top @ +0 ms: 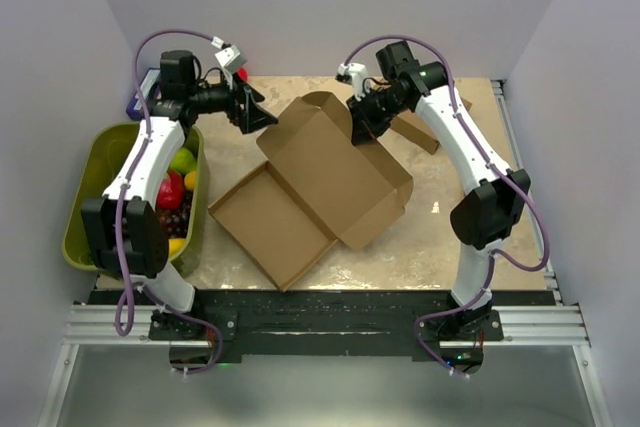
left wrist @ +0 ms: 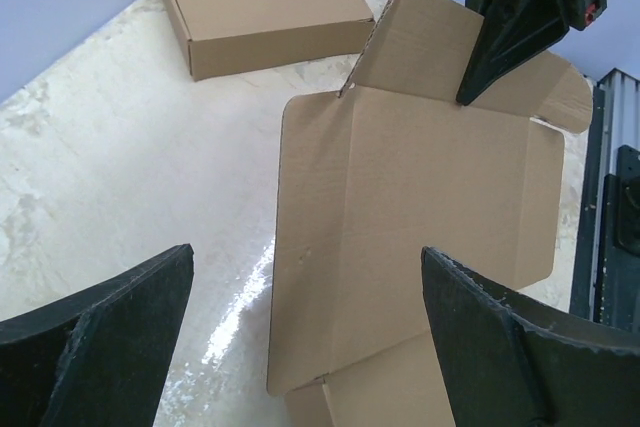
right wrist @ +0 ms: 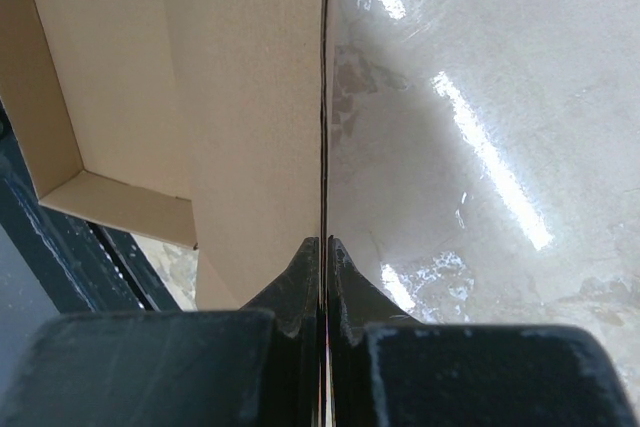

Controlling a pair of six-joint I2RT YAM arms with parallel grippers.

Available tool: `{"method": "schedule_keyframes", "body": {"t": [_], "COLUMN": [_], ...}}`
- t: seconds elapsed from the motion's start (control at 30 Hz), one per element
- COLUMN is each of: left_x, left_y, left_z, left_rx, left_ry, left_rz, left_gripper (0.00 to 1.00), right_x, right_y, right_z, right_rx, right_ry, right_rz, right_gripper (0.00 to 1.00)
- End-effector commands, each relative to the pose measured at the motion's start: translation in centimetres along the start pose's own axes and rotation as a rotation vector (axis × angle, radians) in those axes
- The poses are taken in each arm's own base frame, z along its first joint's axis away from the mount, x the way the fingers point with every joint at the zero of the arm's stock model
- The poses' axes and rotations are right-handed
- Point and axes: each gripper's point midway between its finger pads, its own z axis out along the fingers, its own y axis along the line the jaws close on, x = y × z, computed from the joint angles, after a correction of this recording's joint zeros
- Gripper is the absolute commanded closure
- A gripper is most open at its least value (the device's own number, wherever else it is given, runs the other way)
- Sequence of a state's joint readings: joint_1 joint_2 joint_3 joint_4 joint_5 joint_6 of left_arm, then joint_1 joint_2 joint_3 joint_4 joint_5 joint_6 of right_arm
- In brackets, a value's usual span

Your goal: Fold the paper box

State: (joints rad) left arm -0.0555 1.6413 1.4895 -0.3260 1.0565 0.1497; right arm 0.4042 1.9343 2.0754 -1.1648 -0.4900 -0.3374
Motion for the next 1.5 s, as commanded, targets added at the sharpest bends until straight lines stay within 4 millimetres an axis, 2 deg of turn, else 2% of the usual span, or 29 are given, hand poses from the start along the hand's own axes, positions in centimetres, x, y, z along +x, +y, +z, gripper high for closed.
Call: {"method": "schedule_keyframes", "body": {"t": [0.0, 0.23, 0.37, 0.47, 0.5, 0.6, 0.67, 0.8, 0.9, 1.0, 1.13, 1.23, 1.27, 1.3, 1.33, 1.37, 1.4, 1.47], "left_x": [1.4, 2.5, 3.2, 3.4, 3.5, 3.5, 3.5, 3.7, 3.8, 4.2, 4.0, 3.7, 3.2, 3.2, 2.7, 2.1, 2.2, 1.0], "left_y": [0.0, -0.3, -0.9, -0.9, -0.8, -1.3, -1.6, -1.8, -2.1, -2.5, -2.6, -2.4, -2.5, -2.3, -2.4, -2.3, -2.1, -1.9], "left_z": [1.0, 2.4, 3.6, 3.8, 3.9, 4.0, 4.2, 4.4, 4.6, 5.0, 5.0, 4.8, 4.7, 4.6, 4.3, 4.2, 3.8, 3.3], "left_rx": [0.062, 0.074, 0.097, 0.089, 0.086, 0.117, 0.129, 0.137, 0.147, 0.158, 0.162, 0.141, 0.138, 0.125, 0.118, 0.112, 0.11, 0.108], "left_ry": [0.009, 0.043, 0.065, 0.074, 0.075, 0.07, 0.072, 0.076, 0.08, 0.087, 0.081, 0.074, 0.062, 0.057, 0.045, 0.021, 0.009, -0.037], "left_rz": [-0.079, -0.103, -0.107, -0.102, -0.104, -0.108, -0.109, -0.102, -0.101, -0.1, -0.083, -0.063, -0.048, -0.045, -0.036, -0.032, -0.041, -0.034], "left_gripper": [0.0, 0.01, 0.07, 0.25, 0.36, 0.43, 0.44, 0.61, 0.69, 0.81, 1.0, 1.0, 1.0, 1.0, 1.0, 1.0, 1.0, 1.0], "right_x": [-0.8, -0.8, -1.0, -1.0, -1.1, -1.2, -1.3, -1.4, -1.5, -2.1, -2.8, -3.6, -3.8, -4.8, -4.8, -5.2, -6.1, -6.2], "right_y": [1.4, 1.7, 1.9, 1.9, 1.9, 2.0, 2.0, 1.8, 1.7, 1.7, 1.3, 0.5, 0.4, -0.1, -0.2, -0.1, -1.1, -1.2], "right_z": [-1.3, -1.0, -0.9, -0.9, -1.0, -1.0, -1.1, -1.0, -1.1, -1.4, -1.9, -2.6, -2.8, -3.4, -4.1, -4.7, -5.8, -7.8], "right_rx": [-0.011, -0.021, -0.023, -0.023, -0.02, -0.019, -0.019, -0.013, -0.01, 0.004, 0.037, 0.102, 0.109, 0.128, 0.134, 0.126, 0.142, 0.13], "right_ry": [-0.02, -0.012, -0.011, -0.012, -0.014, -0.019, -0.024, -0.026, -0.028, -0.056, -0.094, -0.142, -0.16, -0.217, -0.246, -0.284, -0.346, -0.426], "right_rz": [-0.053, -0.061, -0.067, -0.069, -0.071, -0.077, -0.08, -0.082, -0.084, -0.101, -0.12, -0.125, -0.123, -0.113, -0.101, -0.091, -0.061, -0.024], "right_gripper": [1.0, 1.0, 1.0, 1.0, 1.0, 1.0, 1.0, 1.0, 1.0, 0.98, 0.91, 0.75, 0.63, 0.42, 0.37, 0.34, 0.32, 0.3]}}
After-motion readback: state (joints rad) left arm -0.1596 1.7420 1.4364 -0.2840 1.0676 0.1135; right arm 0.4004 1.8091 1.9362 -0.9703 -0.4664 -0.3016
